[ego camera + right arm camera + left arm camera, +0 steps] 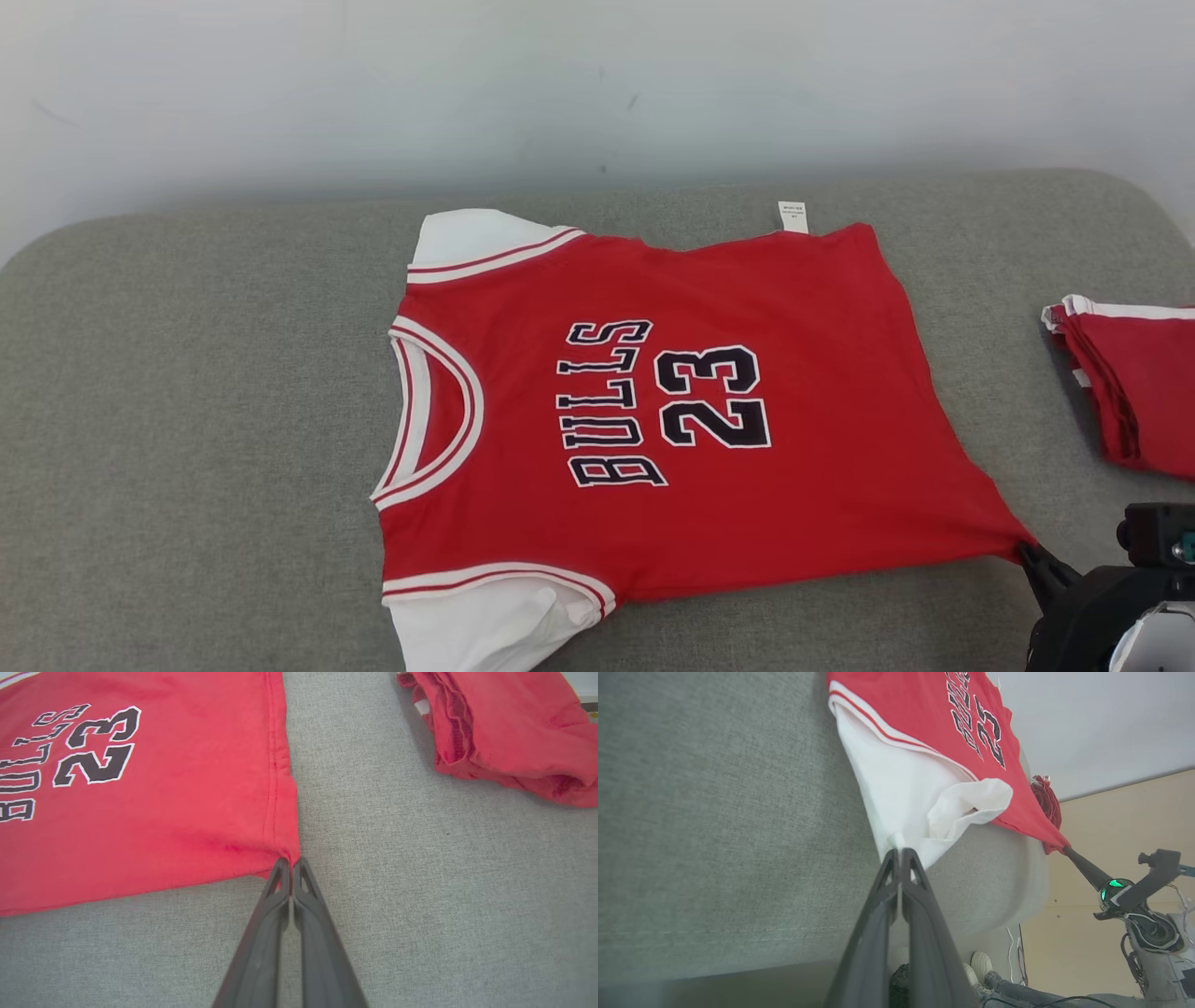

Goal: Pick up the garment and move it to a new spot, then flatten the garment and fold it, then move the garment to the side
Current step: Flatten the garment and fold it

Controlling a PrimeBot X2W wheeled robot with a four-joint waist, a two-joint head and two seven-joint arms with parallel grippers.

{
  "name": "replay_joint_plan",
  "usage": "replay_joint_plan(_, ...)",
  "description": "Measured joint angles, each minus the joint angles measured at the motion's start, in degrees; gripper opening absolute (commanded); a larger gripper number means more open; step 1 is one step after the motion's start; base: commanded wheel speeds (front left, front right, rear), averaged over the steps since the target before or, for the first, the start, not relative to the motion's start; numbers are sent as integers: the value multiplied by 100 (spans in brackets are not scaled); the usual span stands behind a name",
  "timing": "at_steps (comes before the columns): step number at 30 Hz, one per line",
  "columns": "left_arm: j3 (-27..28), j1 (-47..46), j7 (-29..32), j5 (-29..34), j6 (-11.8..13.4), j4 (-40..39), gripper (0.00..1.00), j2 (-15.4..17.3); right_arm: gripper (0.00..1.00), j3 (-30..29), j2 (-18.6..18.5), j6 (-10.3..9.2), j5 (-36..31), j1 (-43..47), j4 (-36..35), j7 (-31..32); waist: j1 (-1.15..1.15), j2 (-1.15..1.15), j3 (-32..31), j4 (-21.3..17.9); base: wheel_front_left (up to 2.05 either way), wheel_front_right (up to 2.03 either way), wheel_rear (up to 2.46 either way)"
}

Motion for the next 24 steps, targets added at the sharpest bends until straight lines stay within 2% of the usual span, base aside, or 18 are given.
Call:
replay_joint_plan(11,-14,463,466,-316,183,-570,0,438,0,-240,116,0,-20,343,-160,88,0,0,16,-51,0,0,0)
replay_joint_plan(21,-81,765,736,-253,651,-860,0,825,0,-254,188,0,63,907,-401,346,0,0,-33,-54,0,0,0)
replay_joint_plan(24,-73,823,734,-229,668,-899,0,860,0,-258,190,0,63,979,-436,343,0,0,-39,-70,0,0,0)
